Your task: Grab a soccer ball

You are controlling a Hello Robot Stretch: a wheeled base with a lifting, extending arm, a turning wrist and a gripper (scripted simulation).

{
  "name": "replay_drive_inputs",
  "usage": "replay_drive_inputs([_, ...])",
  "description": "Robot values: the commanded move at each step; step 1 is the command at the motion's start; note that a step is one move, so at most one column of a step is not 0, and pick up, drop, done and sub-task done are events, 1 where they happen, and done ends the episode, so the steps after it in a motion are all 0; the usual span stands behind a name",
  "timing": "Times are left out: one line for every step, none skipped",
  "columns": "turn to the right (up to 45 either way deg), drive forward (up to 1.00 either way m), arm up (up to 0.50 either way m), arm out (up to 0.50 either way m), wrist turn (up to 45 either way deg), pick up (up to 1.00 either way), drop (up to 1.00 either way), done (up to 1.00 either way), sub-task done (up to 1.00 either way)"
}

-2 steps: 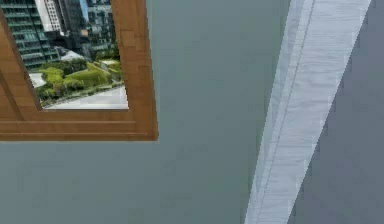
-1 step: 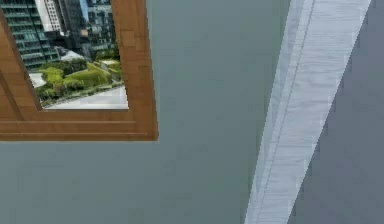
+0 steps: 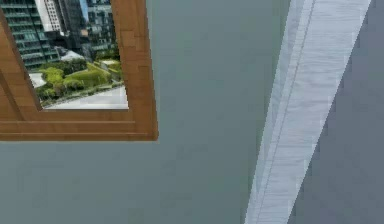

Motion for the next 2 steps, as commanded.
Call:
replay_drive_inputs([0.0, 0.0, 0.0, 0.0, 45.0, 0.0, 0.0, 0.0, 0.0])
replay_drive_inputs([0.0, 0.0, 0.0, 0.0, 45.0, 0.0, 0.0, 0.0, 0.0])
